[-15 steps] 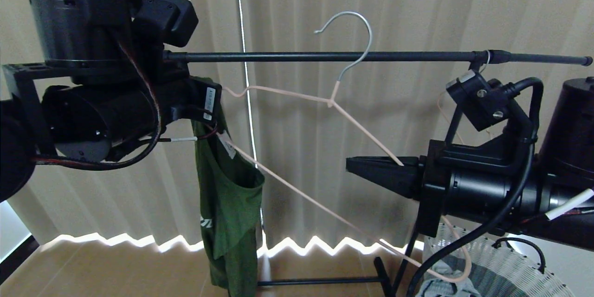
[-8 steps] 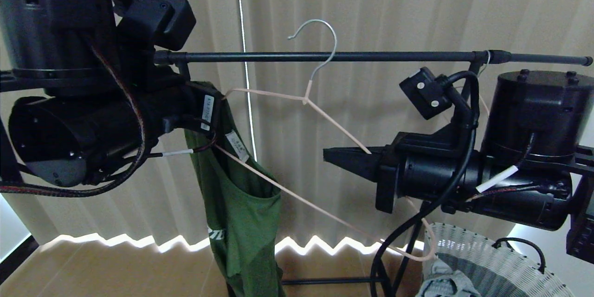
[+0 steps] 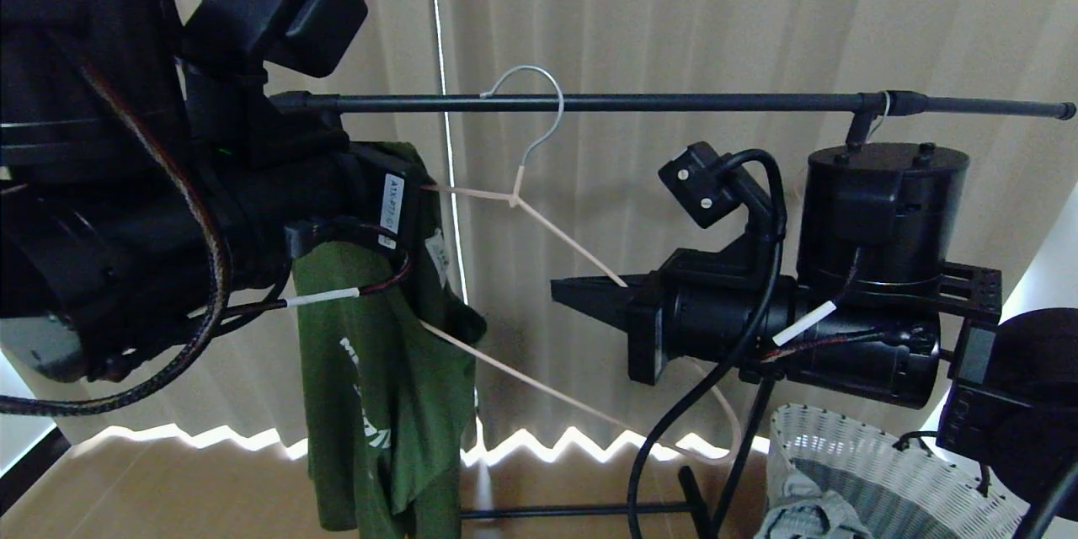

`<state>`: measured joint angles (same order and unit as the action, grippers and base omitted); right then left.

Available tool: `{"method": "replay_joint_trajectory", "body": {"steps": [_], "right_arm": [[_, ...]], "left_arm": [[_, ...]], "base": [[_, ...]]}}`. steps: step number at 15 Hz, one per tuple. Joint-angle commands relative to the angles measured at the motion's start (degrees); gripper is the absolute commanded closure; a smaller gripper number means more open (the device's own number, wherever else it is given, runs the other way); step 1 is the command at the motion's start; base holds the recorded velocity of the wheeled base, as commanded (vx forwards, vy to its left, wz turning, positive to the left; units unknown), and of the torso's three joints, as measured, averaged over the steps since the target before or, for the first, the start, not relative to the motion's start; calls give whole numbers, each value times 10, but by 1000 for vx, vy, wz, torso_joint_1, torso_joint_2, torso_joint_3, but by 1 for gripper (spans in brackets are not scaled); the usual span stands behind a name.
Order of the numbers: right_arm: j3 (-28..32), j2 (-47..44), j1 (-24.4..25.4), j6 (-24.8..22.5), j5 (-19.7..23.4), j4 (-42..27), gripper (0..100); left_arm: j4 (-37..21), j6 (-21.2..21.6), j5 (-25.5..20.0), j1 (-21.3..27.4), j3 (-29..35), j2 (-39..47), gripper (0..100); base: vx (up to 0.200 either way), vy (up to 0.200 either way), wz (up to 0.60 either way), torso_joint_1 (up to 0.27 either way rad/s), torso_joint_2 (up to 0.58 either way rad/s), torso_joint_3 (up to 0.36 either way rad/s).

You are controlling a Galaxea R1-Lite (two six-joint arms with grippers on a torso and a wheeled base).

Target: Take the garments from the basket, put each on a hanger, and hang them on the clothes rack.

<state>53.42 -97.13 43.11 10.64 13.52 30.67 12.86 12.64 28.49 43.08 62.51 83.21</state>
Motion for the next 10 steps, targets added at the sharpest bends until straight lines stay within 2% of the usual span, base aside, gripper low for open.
{"method": "replay_joint_trajectory", "body": {"steps": [1,5,7,10], "right_arm": [[3,-5,0,0,0,0,100],[13,-27,0,24,-4,24,100],[13,-31,0,24,-22,32,100],[9,-29,-3,24,-25,31,100]], "left_arm": [[1,-1,0,11,0,-4,100],[-1,-1,-66,20,2,-11,100],[-1,-2,-67,17,-1,-15,100],[0,-2,-67,15,-6,-29,100]], "base": [[0,0,0,0,0,0],[0,0,0,0,0,0],[0,0,0,0,0,0],[0,0,0,0,0,0]]}}
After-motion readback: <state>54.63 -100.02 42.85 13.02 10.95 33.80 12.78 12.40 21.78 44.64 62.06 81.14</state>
